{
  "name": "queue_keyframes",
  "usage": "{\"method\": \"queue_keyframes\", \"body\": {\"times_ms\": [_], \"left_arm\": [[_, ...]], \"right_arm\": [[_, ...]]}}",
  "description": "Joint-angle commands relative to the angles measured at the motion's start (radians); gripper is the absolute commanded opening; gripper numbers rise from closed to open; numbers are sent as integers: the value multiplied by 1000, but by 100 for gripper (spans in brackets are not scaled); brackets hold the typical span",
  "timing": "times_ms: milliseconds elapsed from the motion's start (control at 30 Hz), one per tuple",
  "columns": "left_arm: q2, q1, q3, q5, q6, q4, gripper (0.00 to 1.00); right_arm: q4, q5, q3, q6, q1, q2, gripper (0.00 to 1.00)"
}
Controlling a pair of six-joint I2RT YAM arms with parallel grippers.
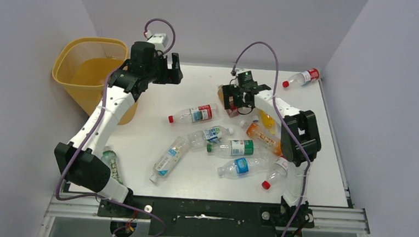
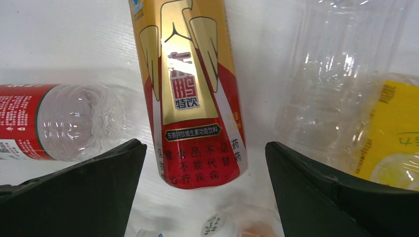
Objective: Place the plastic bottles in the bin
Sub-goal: Pick up the plastic bottle at the center of the board.
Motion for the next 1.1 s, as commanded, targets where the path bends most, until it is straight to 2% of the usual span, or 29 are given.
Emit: {"method": "queue_keyframes", "body": {"times_ms": [0,267,500,733,1067], "left_arm": [[-27,-11,-5,20,-9,74,85],[-14,-20,-20,25,-15,87,85],[-3,-27,-18,44,-26,93,85],[8,-35,-19,84,-51,110,85],[12,-38,-57,221,-157,224,85]], "right_arm": [[22,50,74,-48,26,22,99],[1,91,91,-53,38,91,98],[17,77,83,-48,35,92,70],[31,68,63,-49,36,28,53],[80,-10,-50,11,35,-206,50]]}}
